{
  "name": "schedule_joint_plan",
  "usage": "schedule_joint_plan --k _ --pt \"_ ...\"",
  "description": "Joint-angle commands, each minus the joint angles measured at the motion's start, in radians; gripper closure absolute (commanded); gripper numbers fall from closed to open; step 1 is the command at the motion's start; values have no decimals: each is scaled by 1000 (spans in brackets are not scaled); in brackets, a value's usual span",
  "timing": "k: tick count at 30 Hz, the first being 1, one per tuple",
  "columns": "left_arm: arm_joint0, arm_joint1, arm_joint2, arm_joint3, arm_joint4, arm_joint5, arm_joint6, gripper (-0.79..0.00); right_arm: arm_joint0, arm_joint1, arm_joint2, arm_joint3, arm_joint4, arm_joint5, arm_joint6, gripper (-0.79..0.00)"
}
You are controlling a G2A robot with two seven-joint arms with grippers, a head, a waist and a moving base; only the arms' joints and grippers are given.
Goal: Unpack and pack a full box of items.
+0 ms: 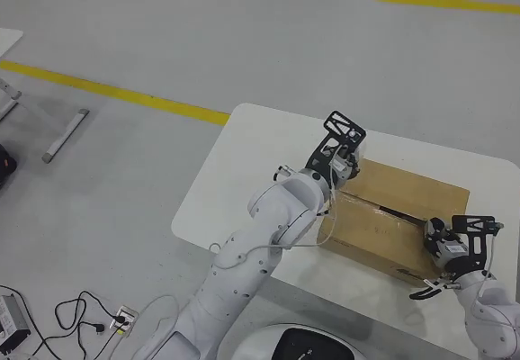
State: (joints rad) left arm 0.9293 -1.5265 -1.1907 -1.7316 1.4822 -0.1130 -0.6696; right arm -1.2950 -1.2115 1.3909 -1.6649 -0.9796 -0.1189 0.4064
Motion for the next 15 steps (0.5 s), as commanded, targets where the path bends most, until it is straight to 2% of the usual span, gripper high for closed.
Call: schedule_joint_plan --k 1,15 --pt "-3 2 -8 -5 2 -5 -3 0 1 0 0 1 -1 0 2 0" --pt "12 10 -25 -32 -9 -20 -17 0 3 0 -6 -9 0 6 12 0"
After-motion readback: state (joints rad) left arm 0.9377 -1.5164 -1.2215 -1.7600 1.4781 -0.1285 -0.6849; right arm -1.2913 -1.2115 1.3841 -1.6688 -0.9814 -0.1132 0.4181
